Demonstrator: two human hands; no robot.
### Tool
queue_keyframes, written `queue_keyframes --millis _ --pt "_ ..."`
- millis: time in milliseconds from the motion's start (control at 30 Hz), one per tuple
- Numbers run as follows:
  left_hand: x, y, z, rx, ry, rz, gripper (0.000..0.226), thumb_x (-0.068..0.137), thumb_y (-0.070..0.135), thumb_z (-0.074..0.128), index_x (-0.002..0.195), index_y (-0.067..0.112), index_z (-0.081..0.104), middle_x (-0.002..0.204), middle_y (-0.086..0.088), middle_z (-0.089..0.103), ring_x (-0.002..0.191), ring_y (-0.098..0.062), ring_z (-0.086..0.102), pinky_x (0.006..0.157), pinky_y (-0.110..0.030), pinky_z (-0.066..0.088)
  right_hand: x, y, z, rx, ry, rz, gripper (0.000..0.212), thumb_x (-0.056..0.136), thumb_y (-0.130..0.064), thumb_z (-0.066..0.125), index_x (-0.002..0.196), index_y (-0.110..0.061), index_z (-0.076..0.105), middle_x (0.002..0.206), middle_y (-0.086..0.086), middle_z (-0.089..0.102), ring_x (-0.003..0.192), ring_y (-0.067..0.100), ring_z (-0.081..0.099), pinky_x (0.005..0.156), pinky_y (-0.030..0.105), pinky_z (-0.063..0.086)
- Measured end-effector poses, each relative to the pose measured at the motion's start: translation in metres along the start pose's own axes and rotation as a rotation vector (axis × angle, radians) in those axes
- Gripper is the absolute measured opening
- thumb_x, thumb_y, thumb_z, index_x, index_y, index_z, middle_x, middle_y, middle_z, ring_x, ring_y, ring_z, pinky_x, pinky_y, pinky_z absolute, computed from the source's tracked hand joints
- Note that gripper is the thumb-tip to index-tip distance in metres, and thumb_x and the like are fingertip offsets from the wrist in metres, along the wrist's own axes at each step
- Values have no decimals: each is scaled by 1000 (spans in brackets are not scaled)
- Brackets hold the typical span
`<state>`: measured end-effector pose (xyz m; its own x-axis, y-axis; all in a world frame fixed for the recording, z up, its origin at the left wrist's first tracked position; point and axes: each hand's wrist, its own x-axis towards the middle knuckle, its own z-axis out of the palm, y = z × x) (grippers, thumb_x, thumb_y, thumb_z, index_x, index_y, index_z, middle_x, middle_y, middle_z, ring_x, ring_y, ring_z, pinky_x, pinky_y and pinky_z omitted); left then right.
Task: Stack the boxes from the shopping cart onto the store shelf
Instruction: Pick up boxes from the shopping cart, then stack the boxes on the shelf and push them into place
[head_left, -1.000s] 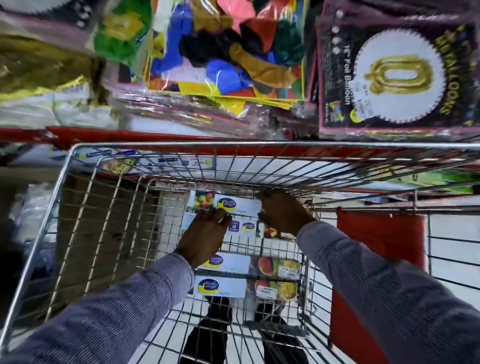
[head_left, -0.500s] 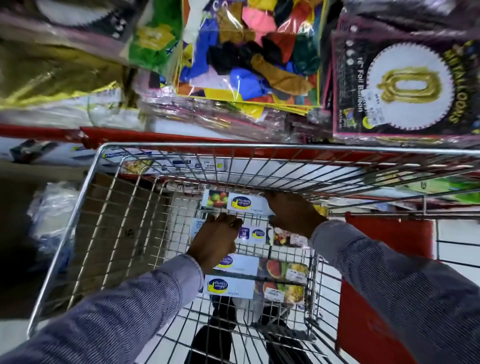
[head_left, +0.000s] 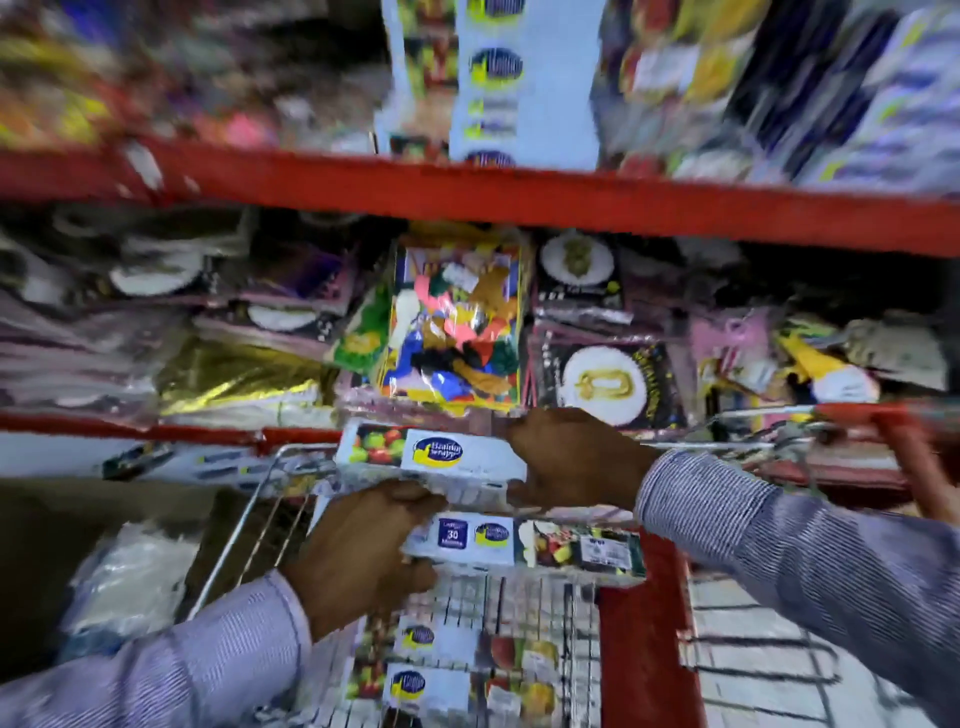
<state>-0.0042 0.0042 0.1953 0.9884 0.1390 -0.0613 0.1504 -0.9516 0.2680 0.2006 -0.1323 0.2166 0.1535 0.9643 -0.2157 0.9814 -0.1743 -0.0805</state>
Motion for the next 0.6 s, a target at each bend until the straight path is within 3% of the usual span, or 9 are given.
queue_keyframes --millis 100,167,367,467,600 --pt "-1 17 -57 0 132 -19 70 55 55 81 121 35 65 122 14 70 108 -8 63 80 -22 53 -19 0 -66 -60 62 3 46 87 -51 62 110 -12 55 101 12 65 92 33 64 74 39 55" --pt "-1 28 -94 21 175 -42 72 49 53 84 118 37 66 119 17 71 104 -8 66 75 -21 54 -31 0 -108 -99 96 16 47 85 -52 63 110 -13 54 102 11 64 90 33 64 72 37 53" --pt "17 44 -176 53 307 -19 73 56 57 76 124 40 61 130 18 64 121 -10 59 96 -25 46 -53 10 -211 -190 223 52 49 84 -52 66 113 -14 59 99 10 70 87 31 66 66 33 51" --pt "30 54 -210 44 383 -1 73 51 60 69 122 44 61 124 18 68 116 -11 62 93 -29 50 -55 22 -243 -158 296 68 48 85 -49 65 119 -16 56 106 9 68 92 30 65 65 29 40" --pt "53 53 -242 43 441 36 72 51 61 68 120 43 61 117 15 71 109 -13 65 86 -29 51 -45 43 -274 -168 334 111 55 88 -47 63 129 -12 53 117 12 63 103 31 61 71 29 41"
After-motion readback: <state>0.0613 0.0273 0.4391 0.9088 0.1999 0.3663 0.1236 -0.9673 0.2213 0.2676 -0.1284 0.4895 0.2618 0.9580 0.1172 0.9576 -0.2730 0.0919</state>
